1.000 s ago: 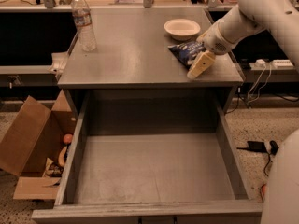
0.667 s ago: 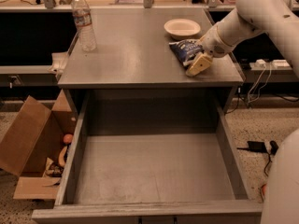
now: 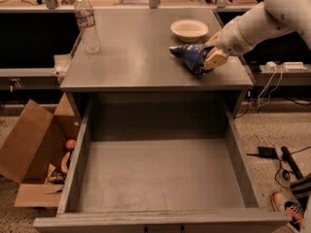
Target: Place blue chip bag into top drawer
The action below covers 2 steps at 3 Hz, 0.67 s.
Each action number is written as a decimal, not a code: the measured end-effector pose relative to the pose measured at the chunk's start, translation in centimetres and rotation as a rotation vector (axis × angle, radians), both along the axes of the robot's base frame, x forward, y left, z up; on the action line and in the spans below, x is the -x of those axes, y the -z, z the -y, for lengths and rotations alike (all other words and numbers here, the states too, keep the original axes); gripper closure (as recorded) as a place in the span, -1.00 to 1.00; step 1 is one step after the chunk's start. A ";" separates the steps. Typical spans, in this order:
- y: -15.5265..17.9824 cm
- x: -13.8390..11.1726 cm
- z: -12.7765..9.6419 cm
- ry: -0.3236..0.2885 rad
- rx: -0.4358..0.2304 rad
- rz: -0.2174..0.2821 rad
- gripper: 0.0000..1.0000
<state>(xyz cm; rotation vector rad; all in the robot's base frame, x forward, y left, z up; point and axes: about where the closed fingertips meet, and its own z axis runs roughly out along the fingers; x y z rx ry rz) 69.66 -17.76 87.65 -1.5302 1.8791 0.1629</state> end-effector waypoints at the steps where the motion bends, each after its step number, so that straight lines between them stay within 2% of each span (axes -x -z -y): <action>1: -3.8 2.6 1.2 -0.042 -0.102 0.046 1.00; 2: -6.6 5.3 2.4 -0.081 -0.249 0.043 1.00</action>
Offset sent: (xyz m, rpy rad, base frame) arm -0.0937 -0.0520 0.1120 0.4464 -0.0443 0.1217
